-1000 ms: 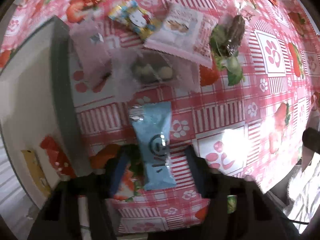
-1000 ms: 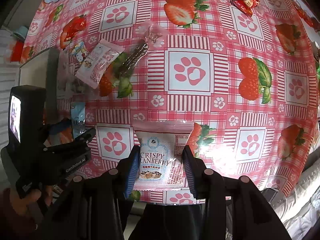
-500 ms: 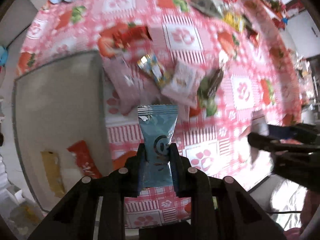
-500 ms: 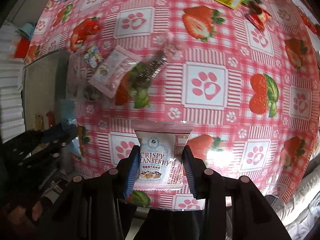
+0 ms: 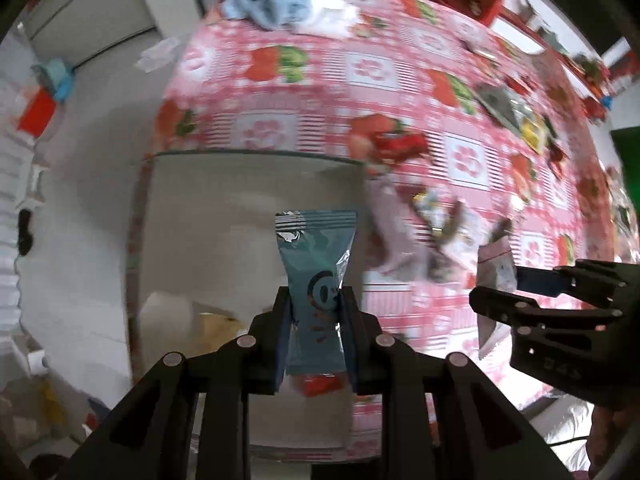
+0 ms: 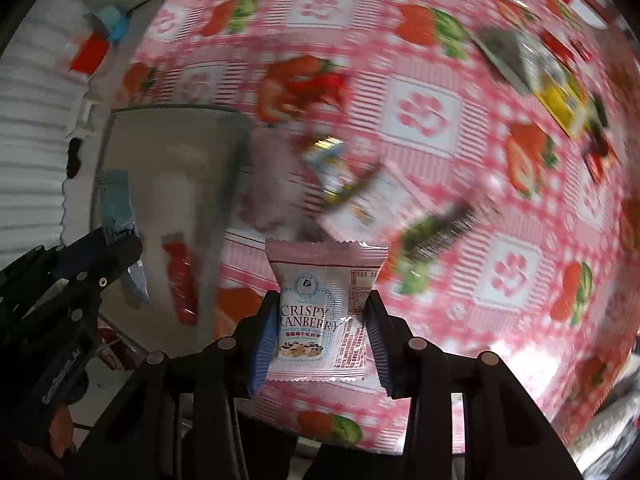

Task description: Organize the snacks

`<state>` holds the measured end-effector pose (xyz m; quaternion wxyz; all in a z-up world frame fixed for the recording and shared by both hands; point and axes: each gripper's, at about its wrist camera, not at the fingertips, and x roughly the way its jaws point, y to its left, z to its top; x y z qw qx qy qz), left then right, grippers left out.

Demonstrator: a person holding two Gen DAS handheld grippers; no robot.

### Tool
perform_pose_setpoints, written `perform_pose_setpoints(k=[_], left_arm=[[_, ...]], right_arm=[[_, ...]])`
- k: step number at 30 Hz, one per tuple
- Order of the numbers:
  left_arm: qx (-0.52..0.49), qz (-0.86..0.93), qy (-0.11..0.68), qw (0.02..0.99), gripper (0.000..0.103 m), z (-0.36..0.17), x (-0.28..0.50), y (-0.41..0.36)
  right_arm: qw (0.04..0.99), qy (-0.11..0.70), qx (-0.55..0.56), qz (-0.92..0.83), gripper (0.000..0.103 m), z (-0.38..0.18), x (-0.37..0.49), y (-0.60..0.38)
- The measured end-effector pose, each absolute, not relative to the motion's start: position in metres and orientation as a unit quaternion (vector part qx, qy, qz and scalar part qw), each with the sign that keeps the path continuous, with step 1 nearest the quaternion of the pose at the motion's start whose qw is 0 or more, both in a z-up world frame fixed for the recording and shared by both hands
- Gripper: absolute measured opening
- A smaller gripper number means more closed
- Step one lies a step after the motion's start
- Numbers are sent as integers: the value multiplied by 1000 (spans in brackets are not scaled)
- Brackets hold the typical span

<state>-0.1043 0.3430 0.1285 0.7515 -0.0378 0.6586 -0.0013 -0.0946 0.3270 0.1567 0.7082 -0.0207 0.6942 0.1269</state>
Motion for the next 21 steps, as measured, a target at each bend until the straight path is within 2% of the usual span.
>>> perform_pose_setpoints(k=[12,21], left_arm=[[-56,32,687,724,25,99,-124,396],[-59,35,703,707,25,86,-135,403]], right_arm=[[696,690,-64,189,44,147,-85,422],[685,699,-68,193,44,133,-75,447]])
